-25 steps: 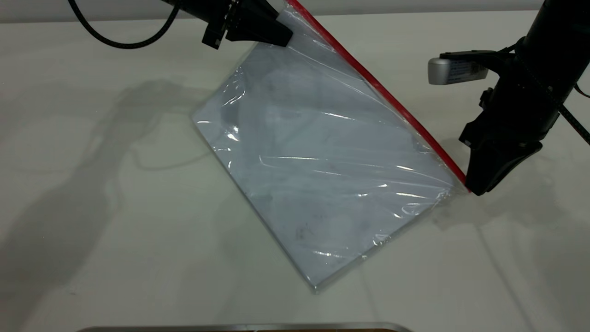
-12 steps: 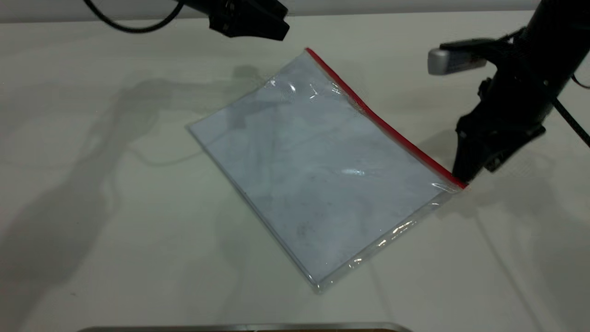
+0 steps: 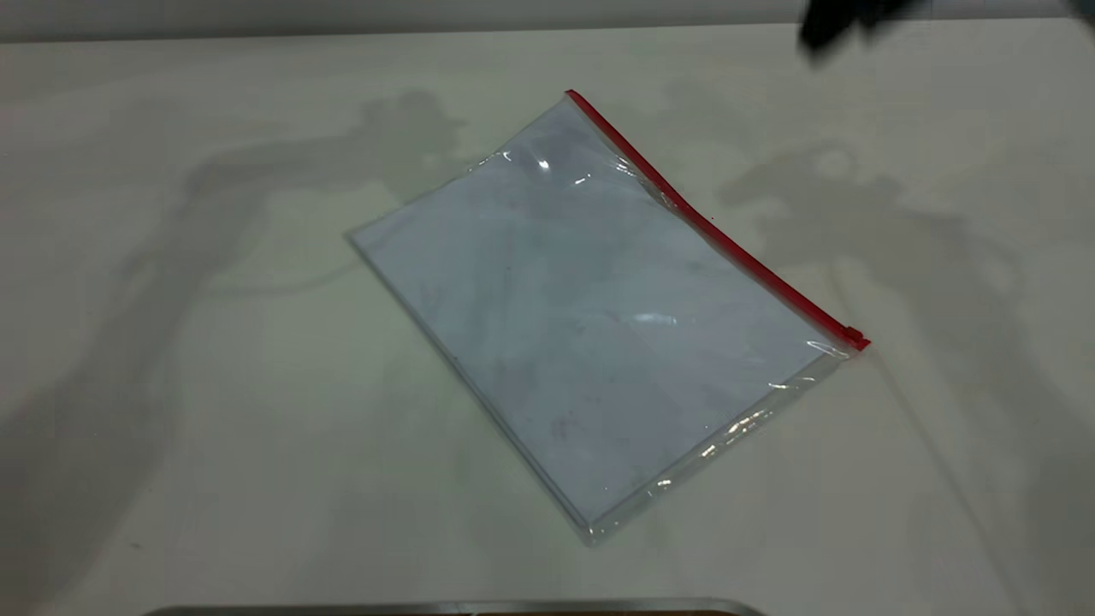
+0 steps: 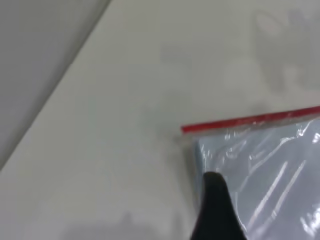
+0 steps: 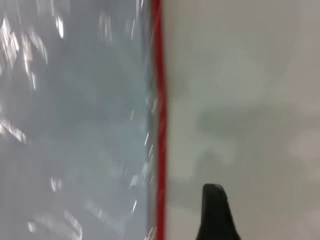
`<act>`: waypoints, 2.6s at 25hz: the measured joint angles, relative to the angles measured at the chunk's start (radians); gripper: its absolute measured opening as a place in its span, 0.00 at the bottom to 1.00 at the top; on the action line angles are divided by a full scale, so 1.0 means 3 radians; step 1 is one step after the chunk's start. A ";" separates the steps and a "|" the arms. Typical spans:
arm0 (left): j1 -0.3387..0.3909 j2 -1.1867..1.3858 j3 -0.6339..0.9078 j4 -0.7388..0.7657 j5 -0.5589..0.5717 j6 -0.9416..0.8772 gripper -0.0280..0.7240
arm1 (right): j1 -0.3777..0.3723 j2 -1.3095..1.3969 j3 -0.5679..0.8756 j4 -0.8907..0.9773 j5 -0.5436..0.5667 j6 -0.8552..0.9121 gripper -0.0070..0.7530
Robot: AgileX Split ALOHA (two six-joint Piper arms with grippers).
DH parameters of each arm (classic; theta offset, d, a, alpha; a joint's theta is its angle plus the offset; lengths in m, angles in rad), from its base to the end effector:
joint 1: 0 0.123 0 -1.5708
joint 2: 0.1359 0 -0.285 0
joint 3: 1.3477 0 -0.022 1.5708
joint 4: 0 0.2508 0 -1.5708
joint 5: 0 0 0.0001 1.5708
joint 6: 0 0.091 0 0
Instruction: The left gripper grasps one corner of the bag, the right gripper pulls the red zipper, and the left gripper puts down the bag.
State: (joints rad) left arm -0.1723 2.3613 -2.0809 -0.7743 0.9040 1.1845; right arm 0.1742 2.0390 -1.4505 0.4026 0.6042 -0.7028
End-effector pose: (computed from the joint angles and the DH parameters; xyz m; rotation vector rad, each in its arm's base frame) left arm 0.5072 -0.1391 0.2066 1.1423 2.0649 -0.5032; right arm 0.4250 0.0954 0.1786 -0.7693 2.4963 0.2287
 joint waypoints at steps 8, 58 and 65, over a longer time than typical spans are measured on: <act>0.0000 -0.0997 0.0000 0.0858 0.0439 -0.1532 0.82 | -0.0004 -0.1306 -0.0146 0.0000 0.0451 0.0062 0.74; 0.0000 -0.6272 0.4761 0.2235 0.0880 -0.3722 0.82 | -0.0010 -0.6684 0.3205 -0.0633 0.1813 0.1203 0.74; 0.0000 -0.6934 0.5011 0.2235 0.0880 -0.3659 0.82 | -0.0010 -0.6707 0.3218 -0.0672 0.1809 0.1207 0.74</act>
State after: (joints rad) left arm -0.1723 0.2812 -0.5777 -0.1038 1.1681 0.0868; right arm 0.1713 0.0270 -0.4850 0.2009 1.1470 -0.3407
